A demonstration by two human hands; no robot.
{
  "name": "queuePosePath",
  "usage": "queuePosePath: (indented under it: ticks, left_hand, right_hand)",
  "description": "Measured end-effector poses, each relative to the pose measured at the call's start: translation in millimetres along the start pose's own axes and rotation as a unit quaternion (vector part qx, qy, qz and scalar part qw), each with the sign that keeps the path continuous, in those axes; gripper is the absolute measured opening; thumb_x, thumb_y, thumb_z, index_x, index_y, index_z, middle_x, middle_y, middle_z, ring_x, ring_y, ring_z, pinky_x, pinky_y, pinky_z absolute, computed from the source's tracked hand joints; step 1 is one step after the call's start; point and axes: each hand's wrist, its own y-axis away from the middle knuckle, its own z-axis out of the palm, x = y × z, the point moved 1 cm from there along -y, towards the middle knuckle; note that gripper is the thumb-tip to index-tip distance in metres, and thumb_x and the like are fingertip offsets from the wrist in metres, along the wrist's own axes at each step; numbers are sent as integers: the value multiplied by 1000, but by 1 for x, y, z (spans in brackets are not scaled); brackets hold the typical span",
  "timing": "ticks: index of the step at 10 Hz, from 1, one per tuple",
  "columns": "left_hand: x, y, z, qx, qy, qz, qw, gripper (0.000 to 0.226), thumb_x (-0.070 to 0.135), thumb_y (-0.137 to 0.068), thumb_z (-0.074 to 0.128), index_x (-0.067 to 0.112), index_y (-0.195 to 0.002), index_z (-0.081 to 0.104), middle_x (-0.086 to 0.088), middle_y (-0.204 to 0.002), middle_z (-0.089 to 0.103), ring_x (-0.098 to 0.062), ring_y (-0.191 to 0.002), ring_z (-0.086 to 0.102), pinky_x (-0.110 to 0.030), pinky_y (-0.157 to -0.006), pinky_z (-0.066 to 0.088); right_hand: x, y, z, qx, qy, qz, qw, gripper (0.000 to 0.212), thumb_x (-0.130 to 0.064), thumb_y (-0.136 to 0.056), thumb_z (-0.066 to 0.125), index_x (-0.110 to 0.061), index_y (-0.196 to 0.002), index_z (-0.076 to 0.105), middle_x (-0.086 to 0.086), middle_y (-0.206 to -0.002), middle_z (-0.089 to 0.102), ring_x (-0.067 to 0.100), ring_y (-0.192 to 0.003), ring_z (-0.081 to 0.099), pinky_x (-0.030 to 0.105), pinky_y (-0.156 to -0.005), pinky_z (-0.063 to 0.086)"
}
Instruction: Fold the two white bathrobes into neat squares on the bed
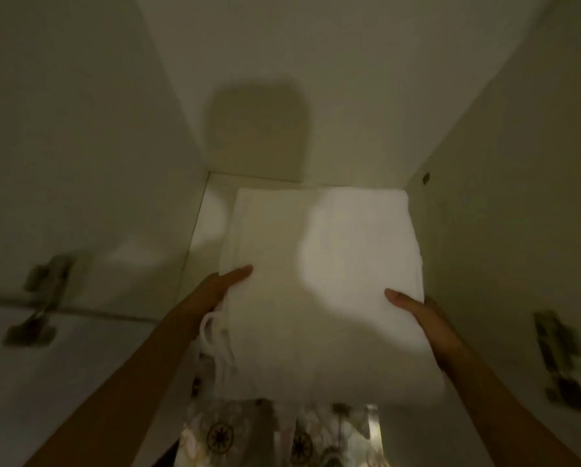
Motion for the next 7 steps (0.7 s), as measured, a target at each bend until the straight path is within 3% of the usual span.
queuePosePath:
  ticks: [1,2,3,4,5,6,7]
  left_hand:
    - [34,-93,-7,5,-5,12,1000,78,54,-57,89,9,-116,69,-13,-102,79,-32,-91,76,-42,-79,59]
    - [57,-183,-20,7,-22,17,1000,110,63,-32,96,8,-122,68,-16,-110,77,-36,-99,74,-50,-91,57]
    - [64,-259,-31,7,-43,17,999,106,69,-40,92,10,-124,68,-14,-110,77,-35,-100,75,-49,-92,57]
    - [56,-297,-39,20,-85,14,996,104,79,-47,83,18,-130,65,-6,-113,77,-29,-101,75,-44,-91,58]
    - [47,-307,-43,18,-84,8,996,110,83,-46,81,21,-135,62,-4,-118,75,-26,-104,73,-42,-90,58]
    - [47,-298,-39,43,-100,34,993,97,77,-62,76,20,-139,58,-5,-125,70,-24,-105,70,-40,-94,55]
    - [57,-282,-37,130,-198,70,969,98,77,-71,68,21,-148,48,-7,-137,61,-27,-113,65,-38,-97,52]
  right_hand:
    - [-16,-106,17,-19,10,-7,1000,47,-31,-79,77,-13,-122,67,11,-103,78,30,-90,76,36,-68,61]
    - [-13,-200,31,-27,17,-13,999,61,-38,-75,83,-13,-127,64,13,-108,76,33,-96,74,41,-74,61]
    - [8,-272,44,-29,8,3,1000,78,-46,-64,88,-8,-127,64,19,-109,75,39,-97,73,45,-75,60]
    - [25,-305,43,-13,-4,17,1000,61,-38,-73,85,-5,-121,67,22,-106,75,41,-92,73,43,-69,60]
    - [30,-310,40,-25,9,33,999,67,-43,-71,84,-7,-125,66,21,-110,74,42,-97,72,48,-75,59]
    - [23,-305,40,8,57,18,998,77,-52,-68,86,-15,-131,61,13,-114,74,35,-97,73,47,-77,60]
    - [14,-288,47,105,180,-2,978,121,-74,-54,83,-27,-153,33,1,-127,63,31,-111,66,51,-91,56]
